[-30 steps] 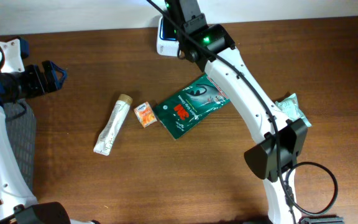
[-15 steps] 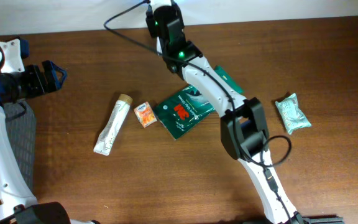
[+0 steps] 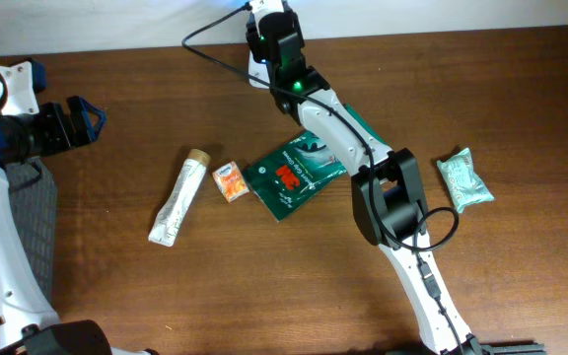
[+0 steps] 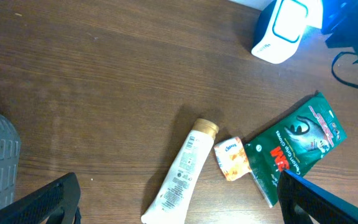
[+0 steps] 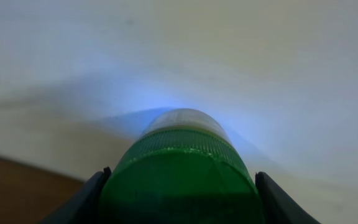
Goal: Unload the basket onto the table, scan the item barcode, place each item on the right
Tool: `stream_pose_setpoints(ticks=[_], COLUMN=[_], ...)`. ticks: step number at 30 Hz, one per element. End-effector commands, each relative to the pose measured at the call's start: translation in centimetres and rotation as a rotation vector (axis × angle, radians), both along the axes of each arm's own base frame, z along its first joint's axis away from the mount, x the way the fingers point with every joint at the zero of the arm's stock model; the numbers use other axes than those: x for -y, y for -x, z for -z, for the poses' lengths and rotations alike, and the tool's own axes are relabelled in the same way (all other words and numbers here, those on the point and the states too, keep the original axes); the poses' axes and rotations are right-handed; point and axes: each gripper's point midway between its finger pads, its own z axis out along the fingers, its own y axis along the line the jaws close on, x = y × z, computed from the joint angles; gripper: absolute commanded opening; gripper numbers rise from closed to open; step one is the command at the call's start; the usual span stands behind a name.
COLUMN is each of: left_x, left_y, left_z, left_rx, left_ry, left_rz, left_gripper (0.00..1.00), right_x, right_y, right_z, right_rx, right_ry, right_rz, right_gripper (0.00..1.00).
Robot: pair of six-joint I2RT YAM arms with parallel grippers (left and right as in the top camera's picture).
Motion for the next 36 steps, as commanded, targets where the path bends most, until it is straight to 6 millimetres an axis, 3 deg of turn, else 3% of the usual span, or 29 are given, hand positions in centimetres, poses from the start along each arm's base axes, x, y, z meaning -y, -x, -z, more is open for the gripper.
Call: stream_pose_setpoints(ticks=[1, 4, 8, 11, 13, 17, 20, 23, 29, 33, 36], left_x=[0.2, 0.2, 0.2, 0.2, 0.2, 0.2, 0.2, 0.2, 0.2, 0.2, 0.2], left_y=[0.1, 0.1, 0.1, 0.1, 0.1, 0.1, 0.1, 0.1, 0.1, 0.1, 0.1], left_z=[-1.2, -1.2, -1.2, -1.2, -1.2, -1.2, -1.2, -1.2, -1.2, -1.2, -1.2], left_rx=[0.029, 0.029, 0.029, 0.029, 0.029, 0.029, 0.029, 0.029, 0.029, 0.029, 0.029], left_ry=[0.004, 0.004, 0.004, 0.004, 0.004, 0.004, 0.004, 0.004, 0.004, 0.004, 0.004], left_rz=[-0.004, -0.004, -0.004, -0.004, -0.004, -0.004, -0.004, -0.004, -0.004, -0.004, -0.004], left_gripper=[0.99, 0.99, 0.99, 0.99, 0.99, 0.99, 0.99, 0.99, 0.99, 0.99, 0.99], right_x=[-1.3, -0.3, 1.7, 2.9, 3.9, 6.8, 11.0, 14.7, 27.5, 37.0, 40.6], right_y=[1.1, 2.1, 3.8, 6.5, 8.6, 12.5, 14.6, 15.4, 16.6, 19.6, 21.9], right_z=[-2.9, -4.3, -8.2, -10.3, -10.5, -7.9, -4.1, -1.9, 0.2, 4.4, 7.4], right_rx=[-0.006, -0.053, -0.087, -0.160, -0.247, -0.462, -0.685, -0.826, -0.968, -1.082, -1.152], right_ry=[-0.017, 0.004, 0.013, 0.041, 0.039, 0.108, 0.022, -0.074, -0.212, -0.299, -0.345], right_rz=[-0.075, -0.069, -0.053, -0.052, -0.039, -0.005, 0.090, 0.128, 0.348, 0.538, 0.618], right_gripper=[0.51, 0.54, 0.54, 0.49, 0.47, 0.44, 0.45, 0.45, 0.49, 0.49, 0.49])
